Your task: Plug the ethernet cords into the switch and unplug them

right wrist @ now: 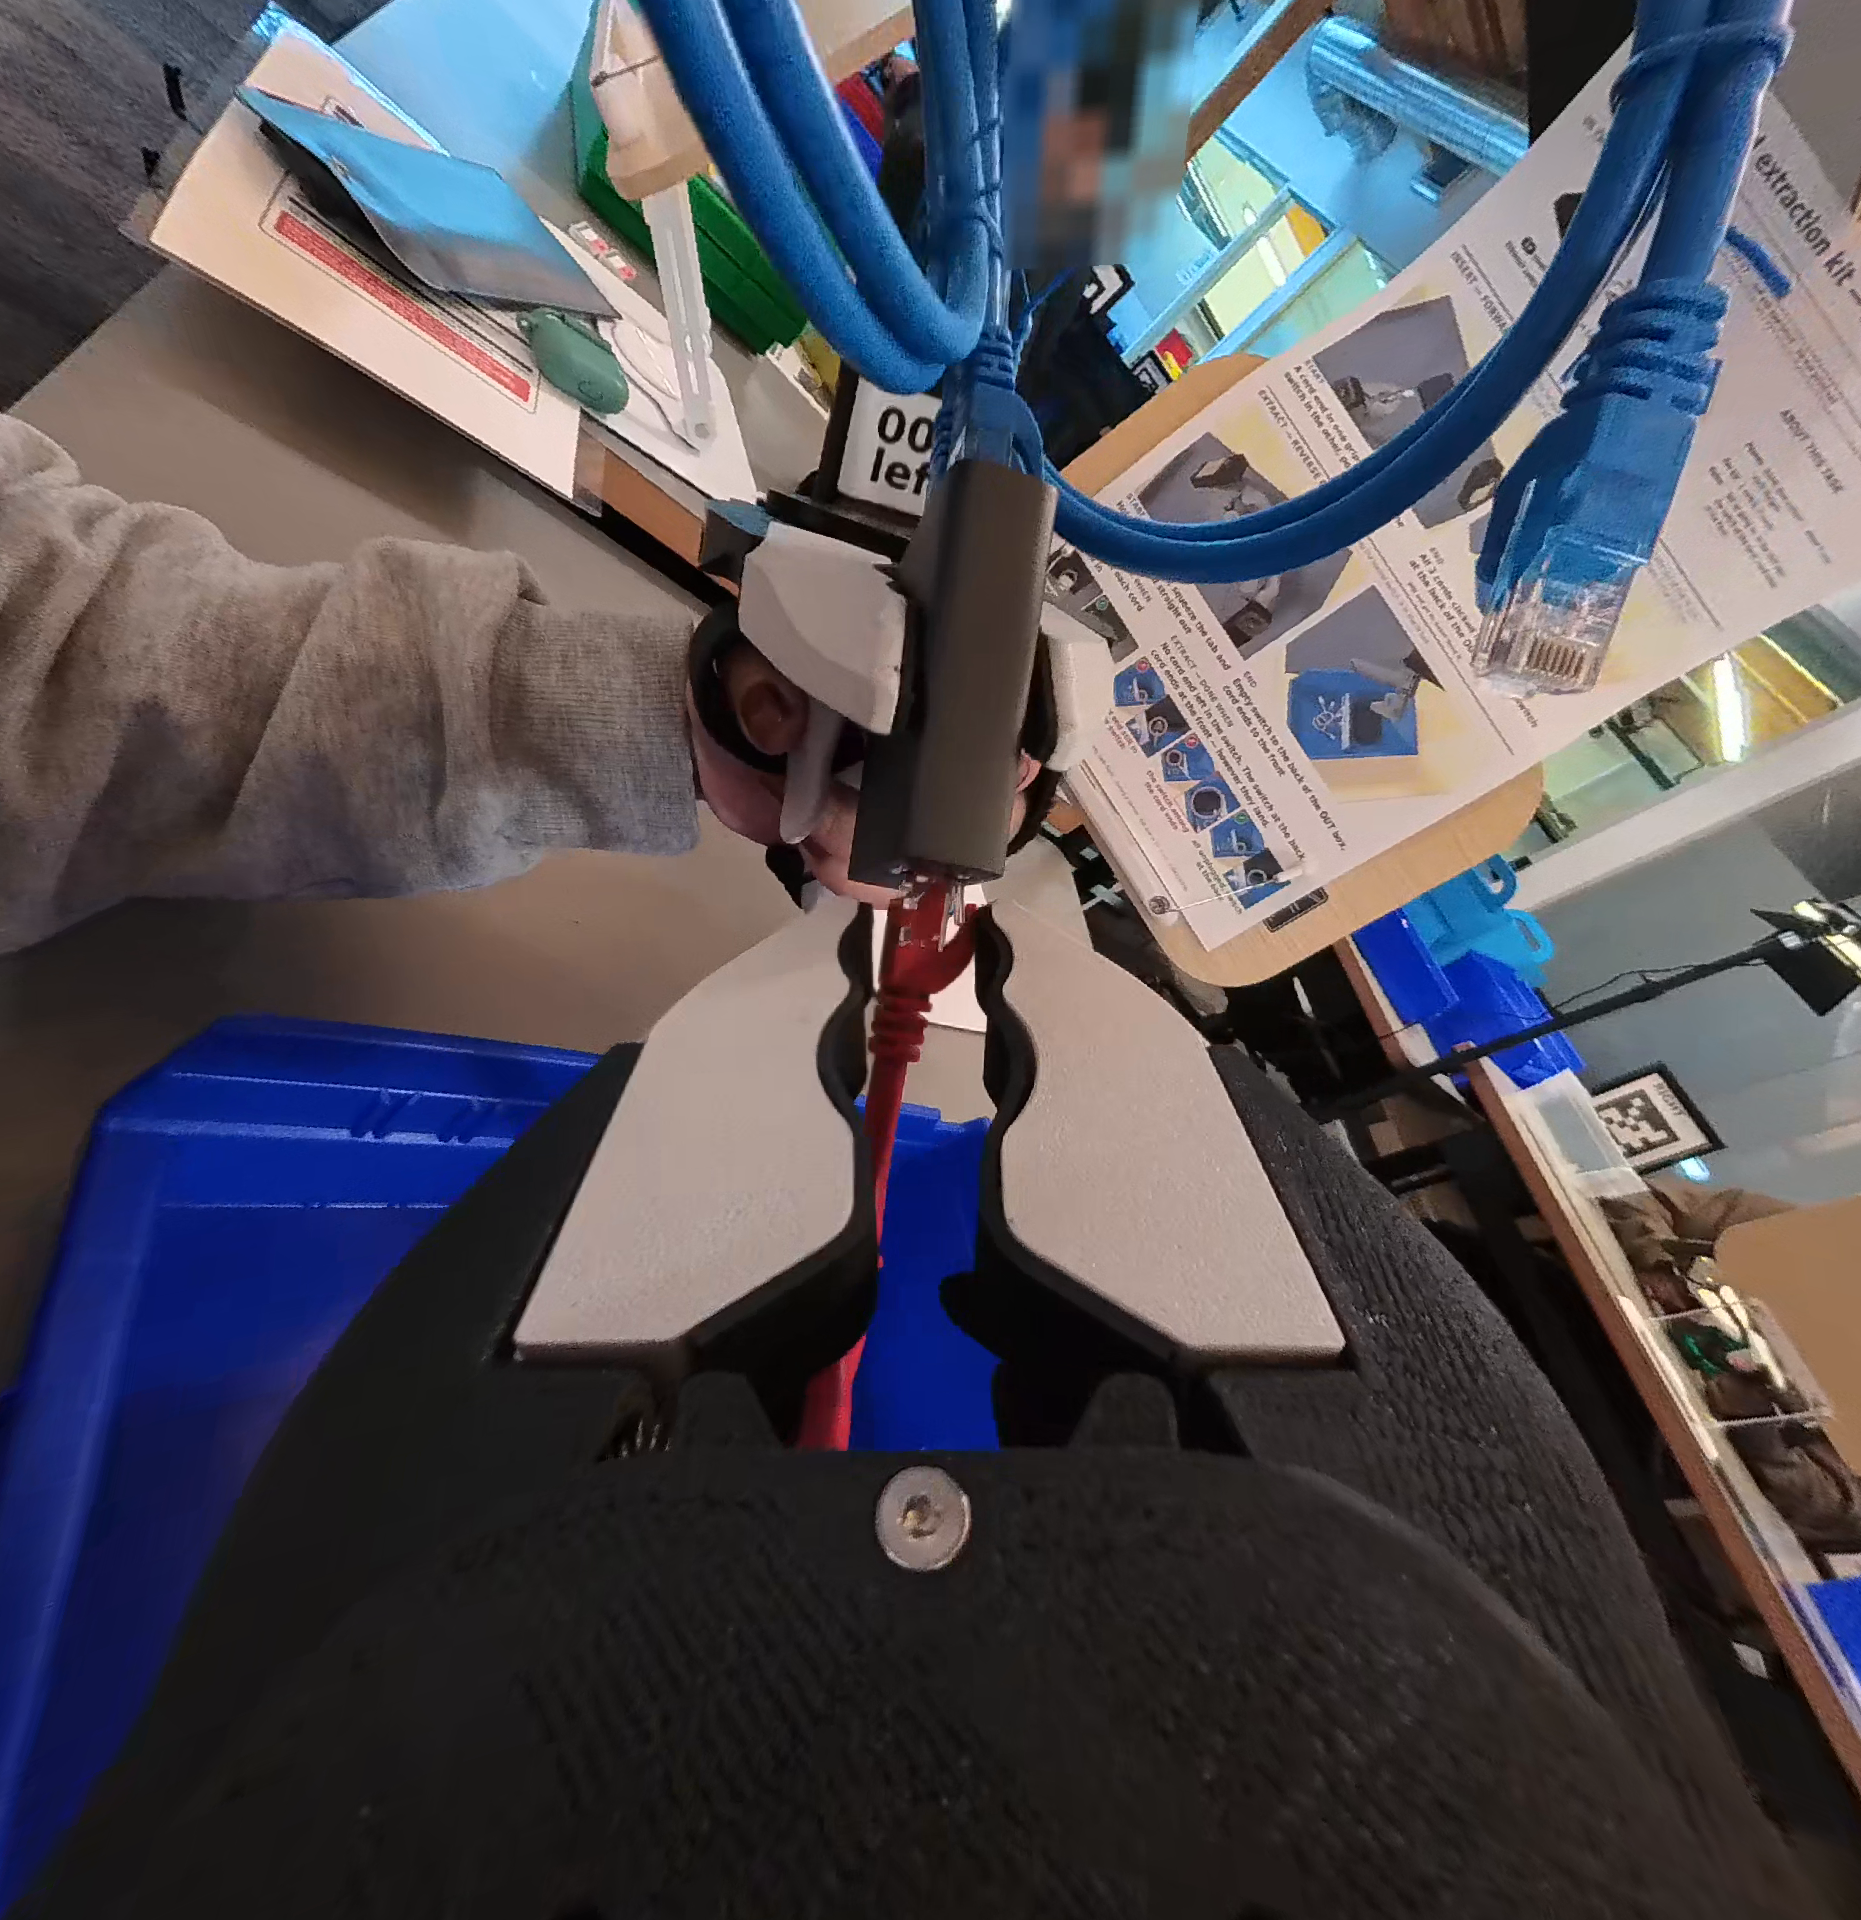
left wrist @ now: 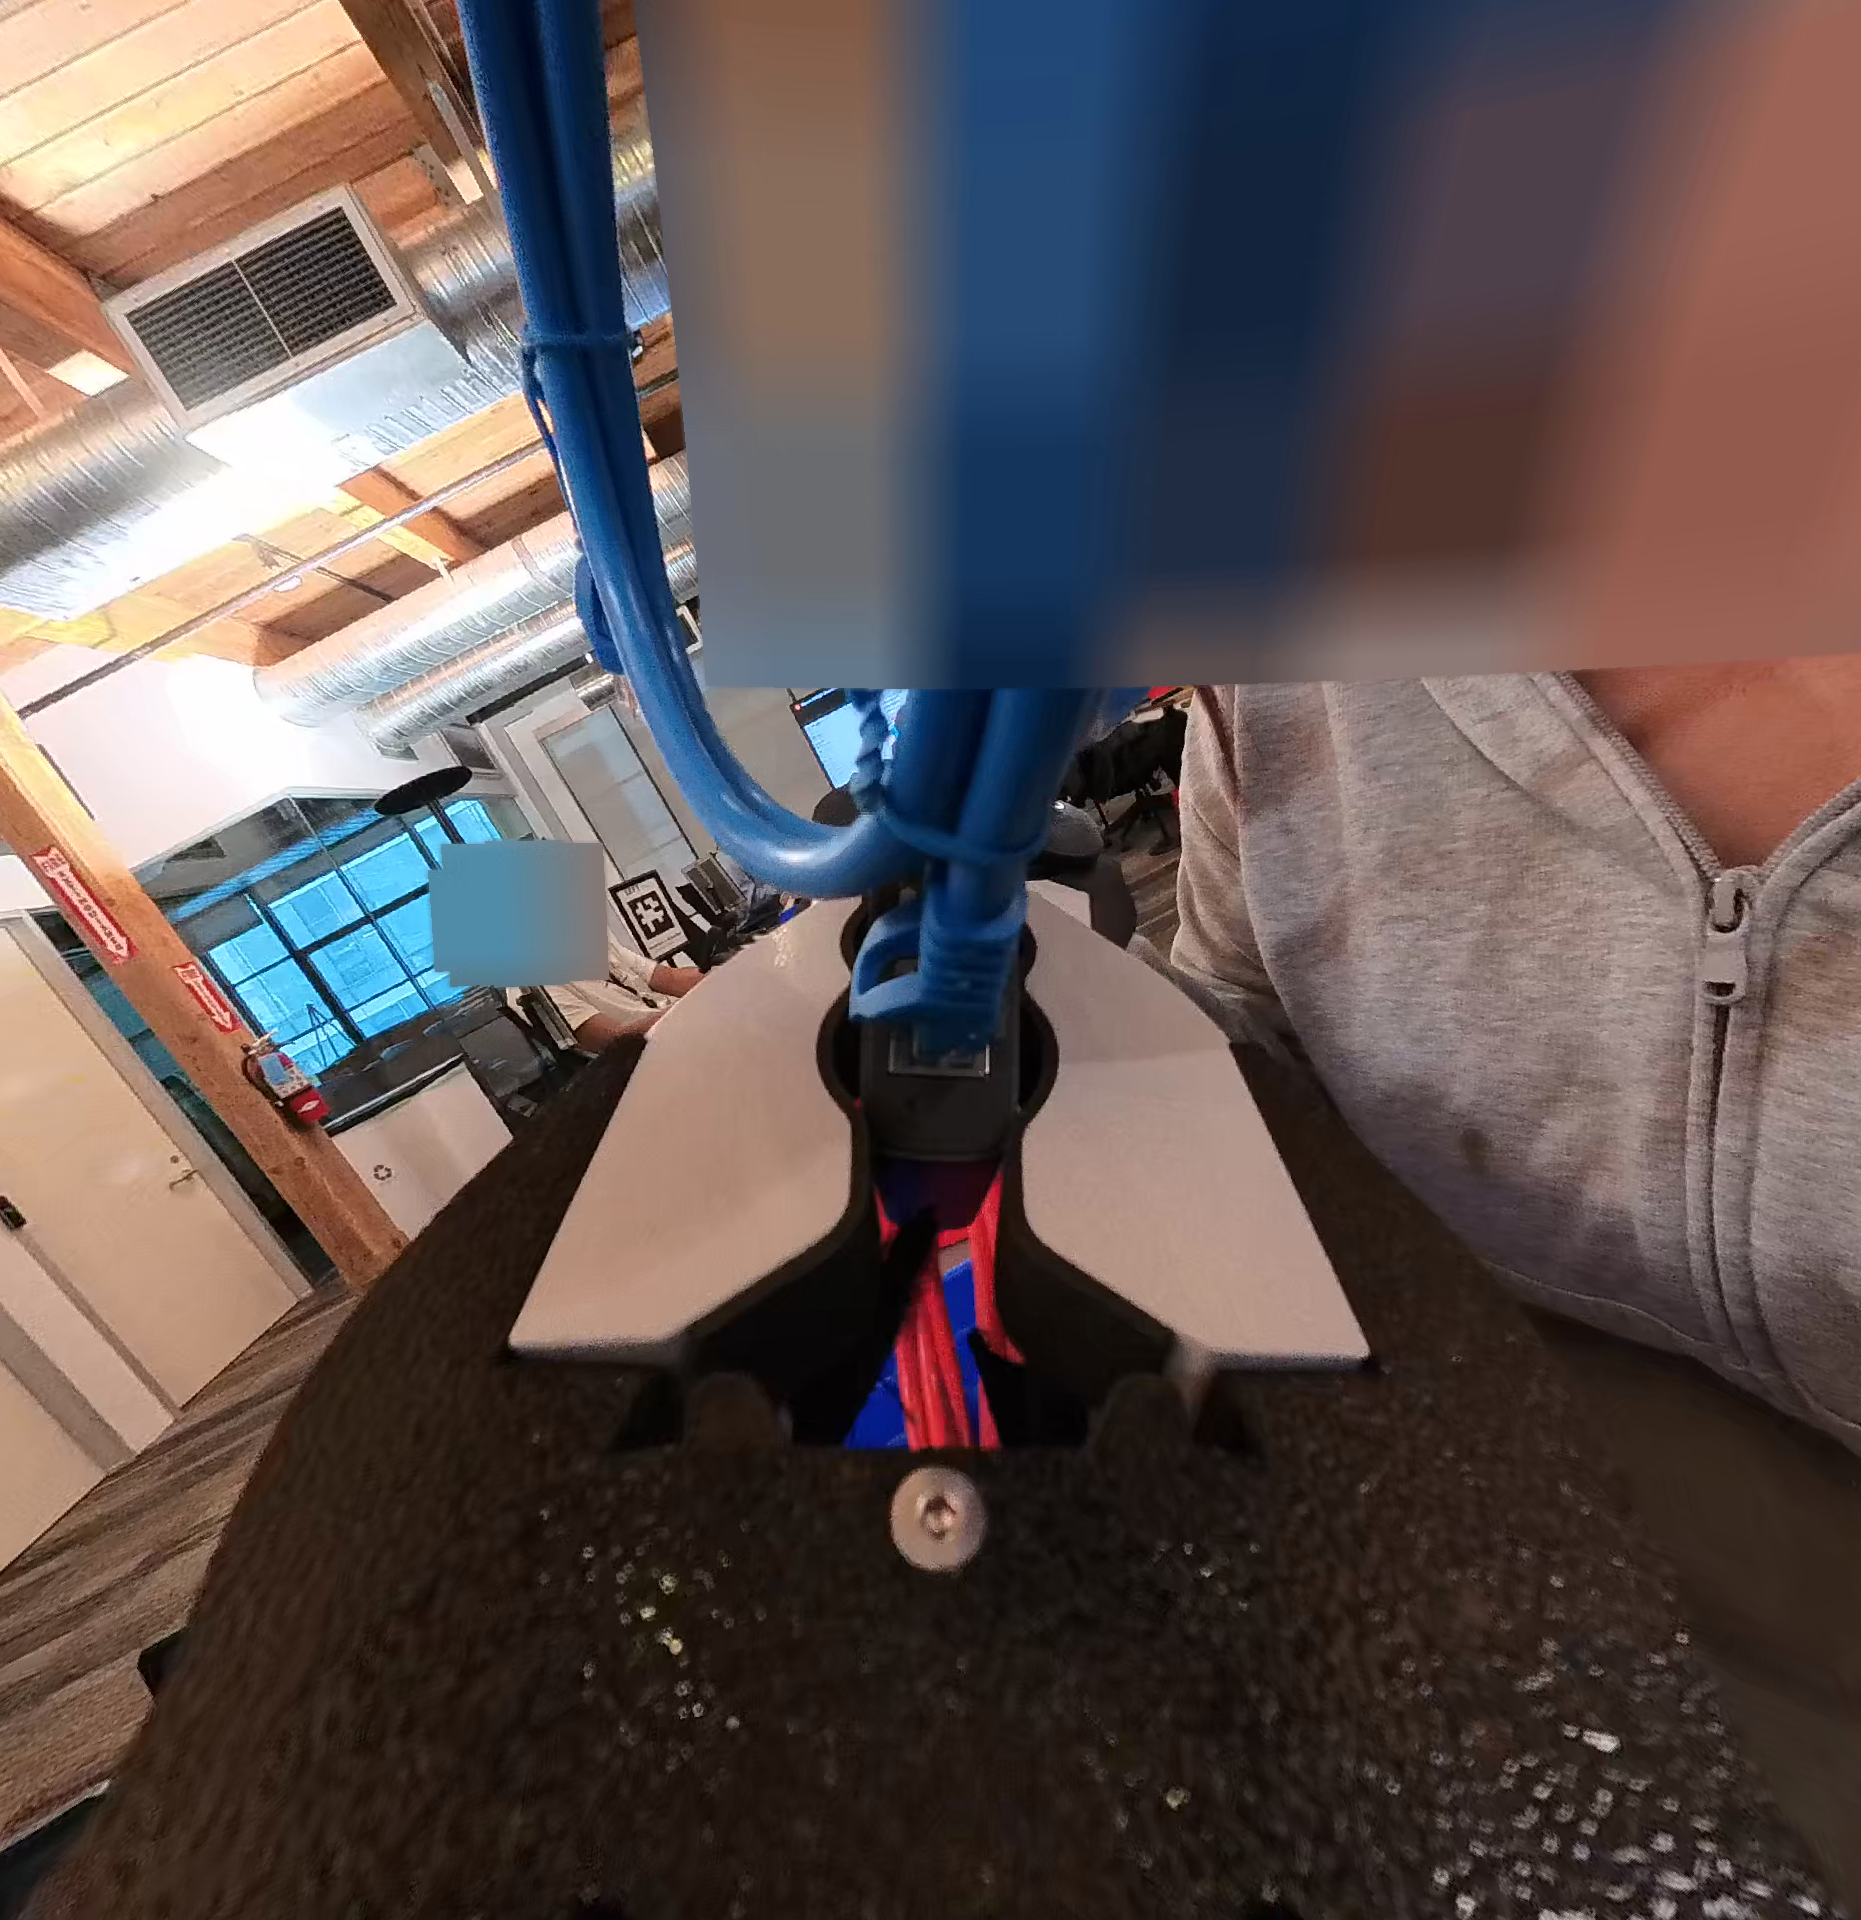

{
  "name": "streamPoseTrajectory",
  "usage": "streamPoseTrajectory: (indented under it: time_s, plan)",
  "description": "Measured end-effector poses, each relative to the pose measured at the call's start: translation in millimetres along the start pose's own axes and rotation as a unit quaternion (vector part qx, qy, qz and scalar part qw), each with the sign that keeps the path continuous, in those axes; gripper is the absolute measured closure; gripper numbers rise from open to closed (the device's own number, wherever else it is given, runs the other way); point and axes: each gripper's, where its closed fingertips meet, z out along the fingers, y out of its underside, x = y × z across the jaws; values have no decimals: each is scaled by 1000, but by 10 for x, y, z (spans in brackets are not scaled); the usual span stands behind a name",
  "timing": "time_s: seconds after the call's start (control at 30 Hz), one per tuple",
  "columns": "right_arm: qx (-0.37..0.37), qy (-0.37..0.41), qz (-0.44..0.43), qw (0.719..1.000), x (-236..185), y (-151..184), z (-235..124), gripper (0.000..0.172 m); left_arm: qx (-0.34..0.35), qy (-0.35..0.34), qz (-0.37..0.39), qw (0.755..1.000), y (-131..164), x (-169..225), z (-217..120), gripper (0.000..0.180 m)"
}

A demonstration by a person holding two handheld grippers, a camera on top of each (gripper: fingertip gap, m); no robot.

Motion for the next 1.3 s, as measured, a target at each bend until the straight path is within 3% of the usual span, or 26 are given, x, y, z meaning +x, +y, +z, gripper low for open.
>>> streamPoseTrajectory:
  time_s: [0.03,0.37,0.47,0.63,0.9,1.1,1.3]
  plan:
    - [-2,2,-5,1000,3,4,-1,156,-2,1,0,1000,4,5,4,159]
    - [-7,9,-90,996,-94,70,1,156,18,-18,-25,999,54,52,-2,159]
    - [7,-26,-121,992,-183,70,-40,156,8,-57,-20,998,93,124,33,159]
    - [80,-113,-79,987,-308,-9,-102,157,-24,-129,39,991,68,274,105,159]
    - [66,-76,-202,974,-417,-20,-39,156,65,-164,-29,984,36,354,-30,160]
    - [111,-165,-83,977,-487,-111,-114,157,53,-175,3,983,-9,441,31,160]
    - [131,-190,-64,971,-533,-201,-139,157,57,-172,11,983,-86,514,45,160]
